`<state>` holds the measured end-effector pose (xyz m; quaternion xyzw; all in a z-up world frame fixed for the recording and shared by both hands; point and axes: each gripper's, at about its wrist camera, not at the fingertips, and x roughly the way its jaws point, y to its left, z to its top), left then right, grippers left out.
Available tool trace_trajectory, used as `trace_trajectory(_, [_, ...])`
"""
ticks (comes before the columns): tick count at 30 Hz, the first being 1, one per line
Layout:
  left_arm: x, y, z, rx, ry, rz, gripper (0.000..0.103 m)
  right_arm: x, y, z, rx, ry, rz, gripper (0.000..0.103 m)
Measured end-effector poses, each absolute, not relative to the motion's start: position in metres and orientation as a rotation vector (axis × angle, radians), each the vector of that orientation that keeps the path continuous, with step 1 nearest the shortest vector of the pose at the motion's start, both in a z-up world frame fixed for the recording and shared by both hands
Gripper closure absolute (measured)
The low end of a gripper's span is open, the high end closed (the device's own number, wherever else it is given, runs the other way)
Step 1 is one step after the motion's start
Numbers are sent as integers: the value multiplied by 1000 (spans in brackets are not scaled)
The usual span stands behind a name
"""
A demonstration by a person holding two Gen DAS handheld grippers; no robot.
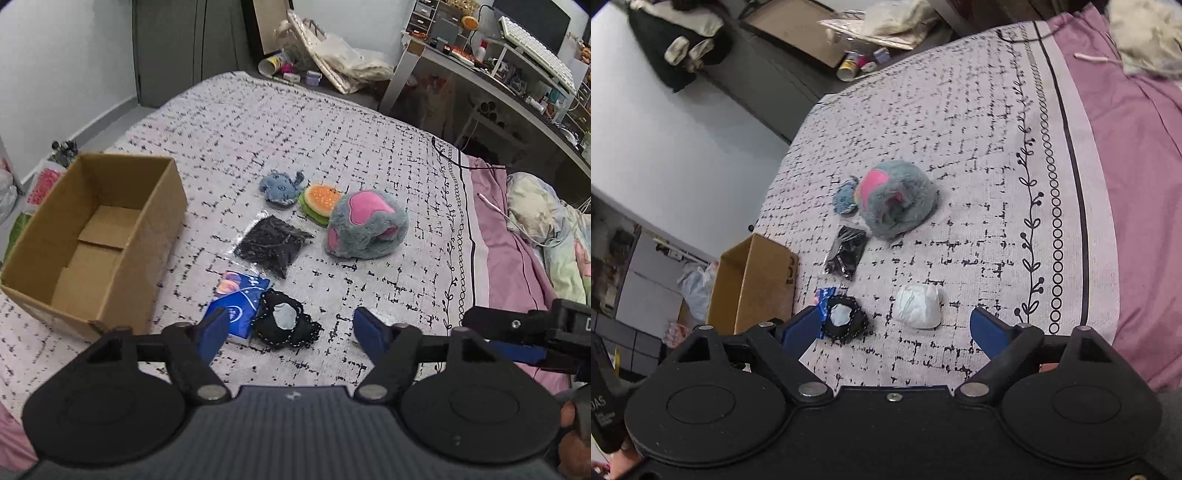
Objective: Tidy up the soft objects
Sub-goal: 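Grasp the black lace item with the left gripper while the right gripper grasps the white crumpled cloth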
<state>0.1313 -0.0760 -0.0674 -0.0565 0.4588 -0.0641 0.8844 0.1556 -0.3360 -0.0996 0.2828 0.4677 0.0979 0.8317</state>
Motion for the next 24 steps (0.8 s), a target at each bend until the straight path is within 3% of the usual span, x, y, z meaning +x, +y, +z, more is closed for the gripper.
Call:
trace_trajectory(6, [148,-77,-83,-136,997,-133,41,174,-327,-119,631,1033,209,27])
trace_trajectory(24, [198,-99,-148,-38,1154,-176,42,217,-314,-169,659,1161,111,26])
